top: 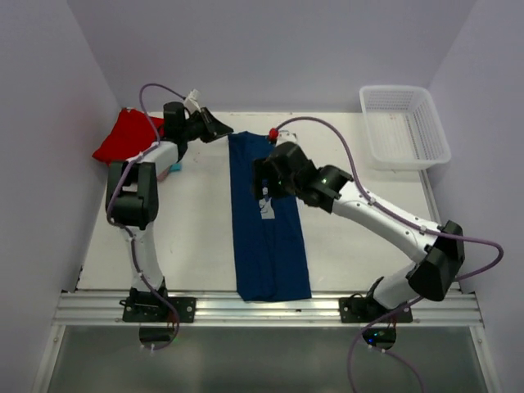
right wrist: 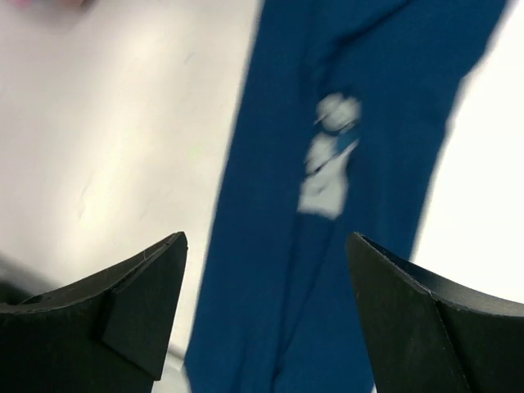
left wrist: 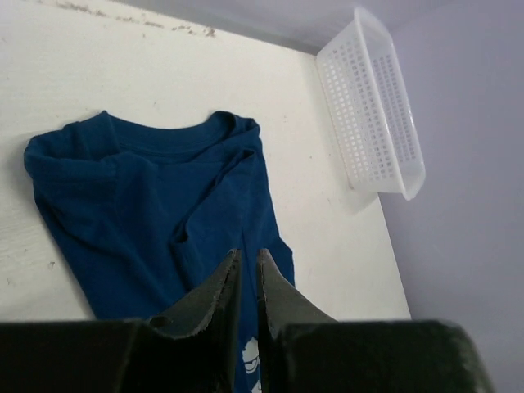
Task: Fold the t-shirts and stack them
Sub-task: Rotate the tshirt 90 degrees
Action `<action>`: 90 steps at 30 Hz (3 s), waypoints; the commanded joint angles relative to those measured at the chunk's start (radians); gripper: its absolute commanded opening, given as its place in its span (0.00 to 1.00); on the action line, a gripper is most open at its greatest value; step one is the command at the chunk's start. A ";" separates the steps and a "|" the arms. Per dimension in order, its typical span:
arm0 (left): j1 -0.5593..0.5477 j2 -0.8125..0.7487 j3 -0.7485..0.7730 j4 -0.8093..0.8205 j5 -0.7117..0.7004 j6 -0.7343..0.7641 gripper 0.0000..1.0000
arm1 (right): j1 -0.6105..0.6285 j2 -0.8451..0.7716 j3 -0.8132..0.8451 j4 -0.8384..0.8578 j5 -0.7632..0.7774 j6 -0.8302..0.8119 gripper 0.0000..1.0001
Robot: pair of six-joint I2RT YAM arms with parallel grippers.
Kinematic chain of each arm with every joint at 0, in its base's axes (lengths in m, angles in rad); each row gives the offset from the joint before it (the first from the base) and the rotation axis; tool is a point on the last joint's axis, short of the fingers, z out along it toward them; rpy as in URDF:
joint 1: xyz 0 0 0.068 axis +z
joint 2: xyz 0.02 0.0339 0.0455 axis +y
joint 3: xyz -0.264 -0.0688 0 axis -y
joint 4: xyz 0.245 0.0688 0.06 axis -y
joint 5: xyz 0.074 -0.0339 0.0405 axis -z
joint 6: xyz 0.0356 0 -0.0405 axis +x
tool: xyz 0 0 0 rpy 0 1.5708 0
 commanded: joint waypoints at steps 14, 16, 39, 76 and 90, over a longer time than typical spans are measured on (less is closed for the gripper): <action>-0.145 -0.538 -0.711 0.000 -0.220 0.176 0.10 | -0.361 0.854 1.000 -0.238 -0.271 -0.255 0.44; -0.152 -0.598 -0.765 -0.008 -0.231 0.175 0.09 | -0.374 0.904 1.060 -0.245 -0.306 -0.250 0.42; -0.220 -0.808 -0.992 -0.003 -0.267 0.135 0.04 | -0.409 1.152 1.155 -0.050 -0.497 -0.215 0.54; -0.222 -0.793 -1.000 0.003 -0.252 0.140 0.02 | -0.409 1.154 1.028 0.047 -0.368 -0.263 0.14; -0.222 -0.785 -1.004 0.009 -0.255 0.140 0.01 | -0.409 1.025 0.904 0.114 -0.337 -0.284 0.00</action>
